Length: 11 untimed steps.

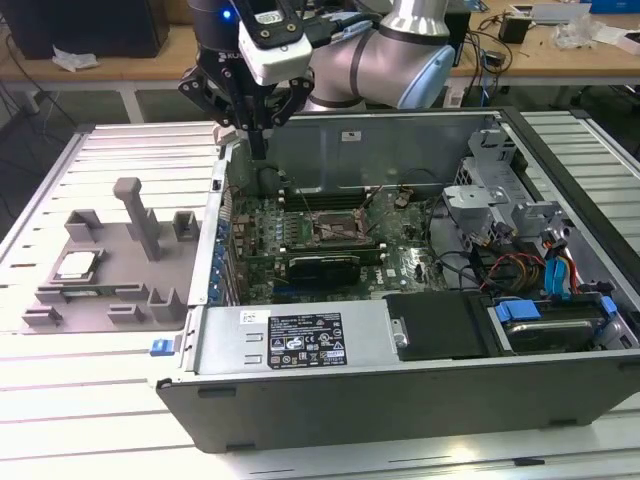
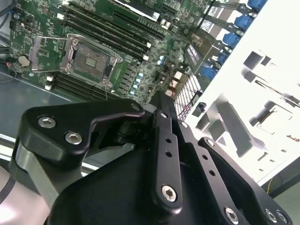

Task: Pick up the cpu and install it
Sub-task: 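Reach for the cpu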

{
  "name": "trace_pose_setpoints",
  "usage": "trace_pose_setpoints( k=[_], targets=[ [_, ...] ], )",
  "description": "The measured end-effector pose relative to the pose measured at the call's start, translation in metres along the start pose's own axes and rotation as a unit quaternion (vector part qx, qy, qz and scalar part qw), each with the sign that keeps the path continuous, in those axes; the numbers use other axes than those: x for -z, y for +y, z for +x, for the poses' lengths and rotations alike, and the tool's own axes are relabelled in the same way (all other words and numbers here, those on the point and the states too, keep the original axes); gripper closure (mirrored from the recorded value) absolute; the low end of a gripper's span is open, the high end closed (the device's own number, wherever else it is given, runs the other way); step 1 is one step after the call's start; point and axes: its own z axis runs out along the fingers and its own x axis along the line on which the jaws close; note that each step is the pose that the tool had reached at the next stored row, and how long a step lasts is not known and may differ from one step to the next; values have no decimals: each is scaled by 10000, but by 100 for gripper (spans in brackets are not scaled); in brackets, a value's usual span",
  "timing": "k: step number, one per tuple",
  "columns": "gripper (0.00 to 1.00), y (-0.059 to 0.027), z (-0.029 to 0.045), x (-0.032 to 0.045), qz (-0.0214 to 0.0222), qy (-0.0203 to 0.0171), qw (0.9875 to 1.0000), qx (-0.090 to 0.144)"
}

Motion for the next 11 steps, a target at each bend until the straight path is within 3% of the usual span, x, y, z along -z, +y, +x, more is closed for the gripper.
trace_pose_setpoints(
  k=[3,7,11],
  targets=[
    [89,0,91,3,-2,-30,10000,1],
    [89,-1,143,4,-4,-46,10000,2],
    [89,-5,246,8,-6,-76,10000,3]
  ],
)
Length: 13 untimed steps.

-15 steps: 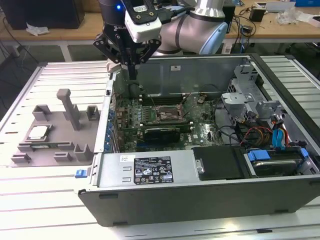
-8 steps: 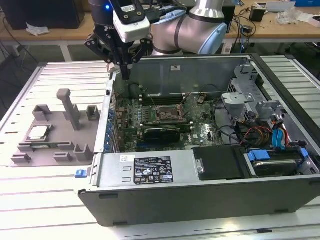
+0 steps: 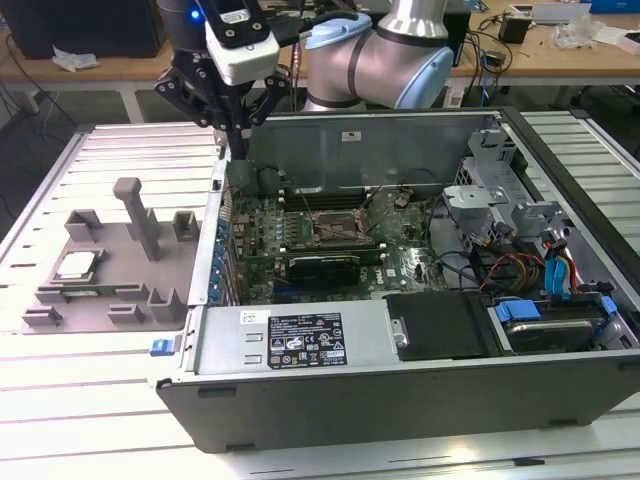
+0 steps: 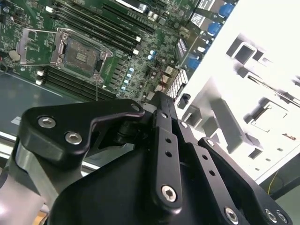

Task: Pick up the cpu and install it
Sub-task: 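Reach for the cpu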

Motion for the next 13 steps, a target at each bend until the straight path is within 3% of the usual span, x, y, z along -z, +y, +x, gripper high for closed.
trace_pose_setpoints(
  k=[13],
  targets=[
    [89,-7,222,10,-5,-62,10000,3]
  ],
)
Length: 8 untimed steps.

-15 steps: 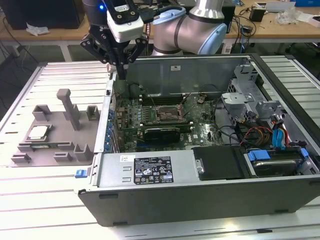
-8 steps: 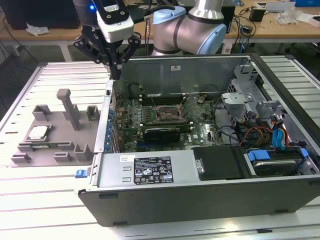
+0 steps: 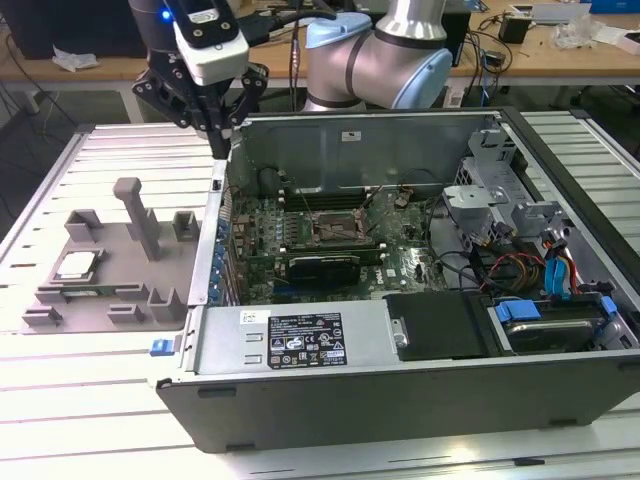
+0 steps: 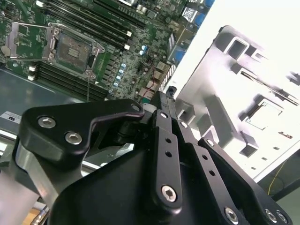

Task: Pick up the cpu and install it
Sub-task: 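Reach for the cpu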

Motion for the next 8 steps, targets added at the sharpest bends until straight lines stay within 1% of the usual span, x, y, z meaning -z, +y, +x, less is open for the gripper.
trace_pose_setpoints(
  k=[3,5,8],
  targets=[
    [89,-1,42,3,-1,-11,10000,1],
    [89,-2,98,6,-2,-26,10000,1],
    [89,-3,141,8,-3,-39,10000,1]
  ],
)
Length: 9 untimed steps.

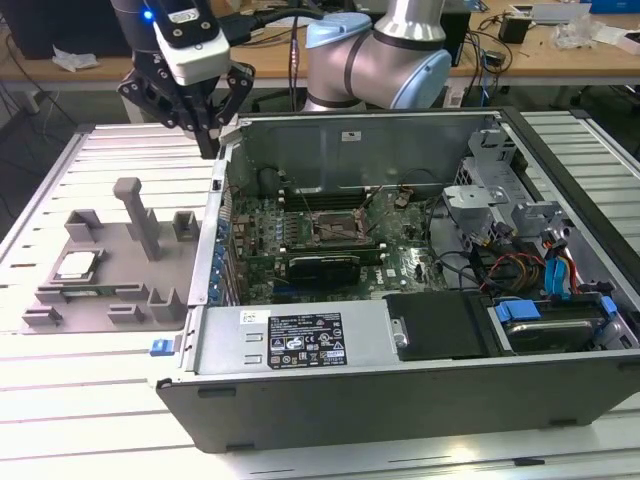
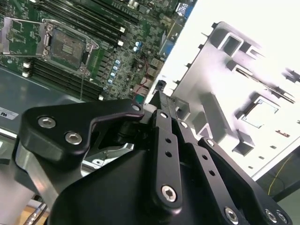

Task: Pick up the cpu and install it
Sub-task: 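Reach for the cpu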

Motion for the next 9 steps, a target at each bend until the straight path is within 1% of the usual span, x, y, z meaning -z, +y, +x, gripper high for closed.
trace_pose_setpoints(
  k=[1,3,9],
  targets=[
    [89,-1,18,1,0,-5,10000,1],
    [89,-3,84,5,-2,-25,10000,1],
    [89,-5,176,11,-4,-52,10000,3]
  ],
)
